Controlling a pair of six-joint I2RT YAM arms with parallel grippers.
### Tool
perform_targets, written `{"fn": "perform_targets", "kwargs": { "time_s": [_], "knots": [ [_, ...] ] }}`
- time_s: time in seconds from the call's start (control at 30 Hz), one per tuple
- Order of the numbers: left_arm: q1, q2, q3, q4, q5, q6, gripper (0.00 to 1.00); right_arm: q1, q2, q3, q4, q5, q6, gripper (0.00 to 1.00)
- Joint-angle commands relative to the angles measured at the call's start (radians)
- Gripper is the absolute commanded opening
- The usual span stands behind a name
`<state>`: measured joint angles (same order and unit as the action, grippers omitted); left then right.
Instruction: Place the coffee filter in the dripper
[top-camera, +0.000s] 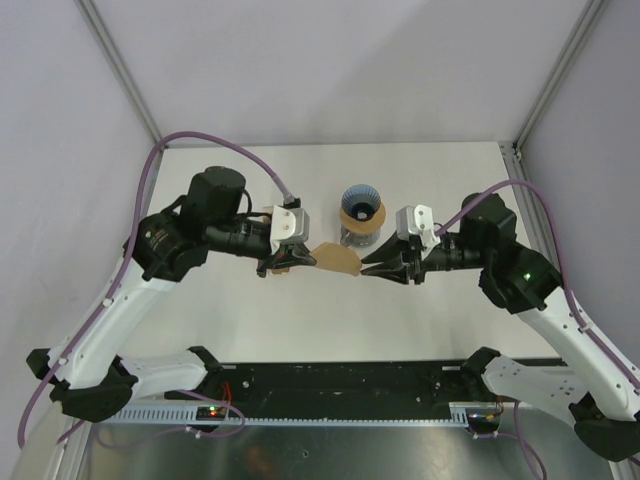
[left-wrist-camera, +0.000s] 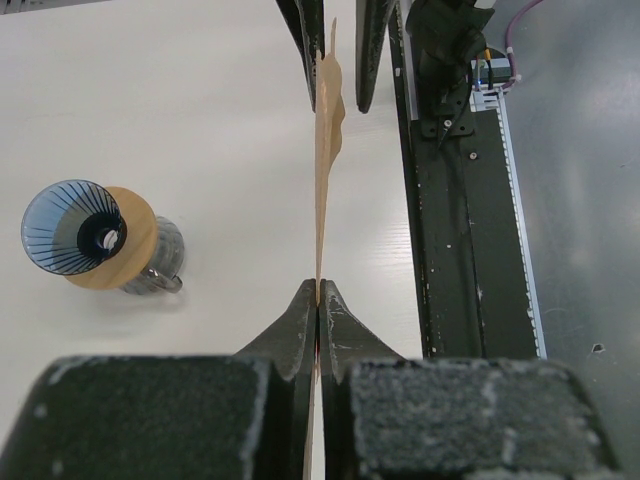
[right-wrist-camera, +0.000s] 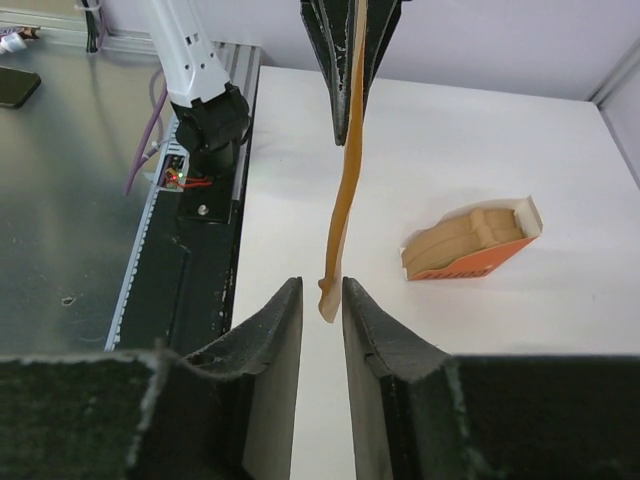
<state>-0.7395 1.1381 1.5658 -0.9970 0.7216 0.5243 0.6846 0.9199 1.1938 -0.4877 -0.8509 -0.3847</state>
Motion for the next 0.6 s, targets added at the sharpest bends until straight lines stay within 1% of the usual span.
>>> {"fn": "perform_targets", "kwargs": {
  "time_s": [0.0,0.13,0.27,0.43,0.57],
  "knots": [
    [-0.005,-0.014,0.039,0.006,0.022,0.018,0.00,0.009,0.010,0.010,0.049,-0.001,0.022,0.25],
    [-0.005,-0.014,0.039,0.006,0.023,0.018,0.00,0.009,0.012,0.011,0.036,0.019,0.013,0.20],
    [-0.005,-0.013,0.040,0.007,0.023,0.018,0.00,0.003,0.007,0.010,0.018,0.030,-0.001,0.19],
    [-0.005,-0.015,0.039,0.006,0.022,0.017,0.00,-0.011,-0.010,0.010,-0.006,0.000,-0.021,0.24],
    [-0.005,-0.013,0.040,0.006,0.023,0.018,0.00,-0.031,-0.017,0.010,-0.009,-0.005,-0.016,0.24]
  ]
}}
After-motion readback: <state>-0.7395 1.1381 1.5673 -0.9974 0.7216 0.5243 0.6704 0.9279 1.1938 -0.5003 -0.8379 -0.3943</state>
